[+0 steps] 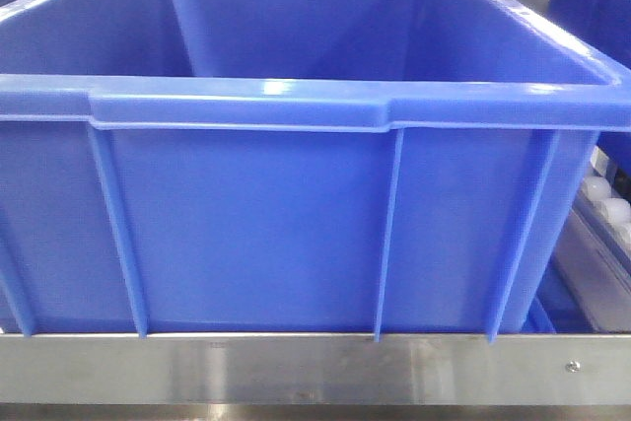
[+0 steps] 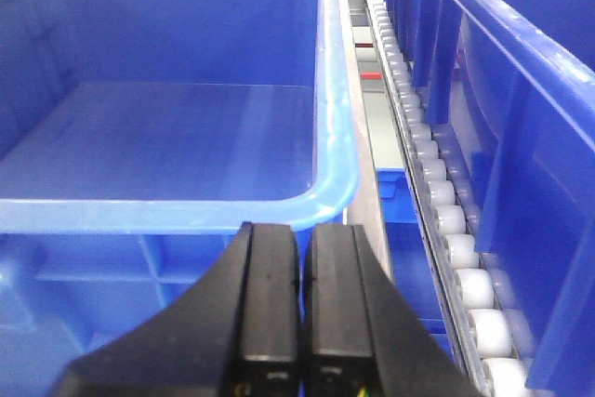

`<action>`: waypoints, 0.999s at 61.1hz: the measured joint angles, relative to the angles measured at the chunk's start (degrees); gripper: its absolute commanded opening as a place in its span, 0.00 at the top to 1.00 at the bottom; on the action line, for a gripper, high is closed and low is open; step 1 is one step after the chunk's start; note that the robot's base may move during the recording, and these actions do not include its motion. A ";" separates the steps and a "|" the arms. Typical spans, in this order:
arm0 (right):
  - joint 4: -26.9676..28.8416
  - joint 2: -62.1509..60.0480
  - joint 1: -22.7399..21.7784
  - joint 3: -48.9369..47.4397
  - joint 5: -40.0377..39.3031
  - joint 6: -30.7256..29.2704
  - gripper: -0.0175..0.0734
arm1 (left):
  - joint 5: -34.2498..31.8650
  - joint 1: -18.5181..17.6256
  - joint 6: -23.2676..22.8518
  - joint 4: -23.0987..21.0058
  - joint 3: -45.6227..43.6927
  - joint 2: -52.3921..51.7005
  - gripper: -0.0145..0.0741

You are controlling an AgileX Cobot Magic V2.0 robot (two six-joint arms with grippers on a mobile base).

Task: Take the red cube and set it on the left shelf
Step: 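Lower the red cube into the blue crate with the right gripper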

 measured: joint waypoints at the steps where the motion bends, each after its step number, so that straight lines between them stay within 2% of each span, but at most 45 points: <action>1: 0.00 0.20 0.00 -0.47 0.20 0.00 0.61 | 0.00 0.00 0.00 0.00 0.00 0.00 0.72; 19: 0.00 9.94 1.29 -9.37 4.31 -3.73 0.61 | 0.00 0.00 0.00 0.00 0.00 0.00 0.72; 41: 0.00 29.97 10.96 -19.49 4.68 -4.83 0.61 | 0.00 0.00 0.00 0.00 0.00 0.00 0.72; 61: 0.00 54.39 11.77 -33.45 4.68 -4.95 0.61 | 0.00 0.00 0.00 0.00 0.00 0.00 0.72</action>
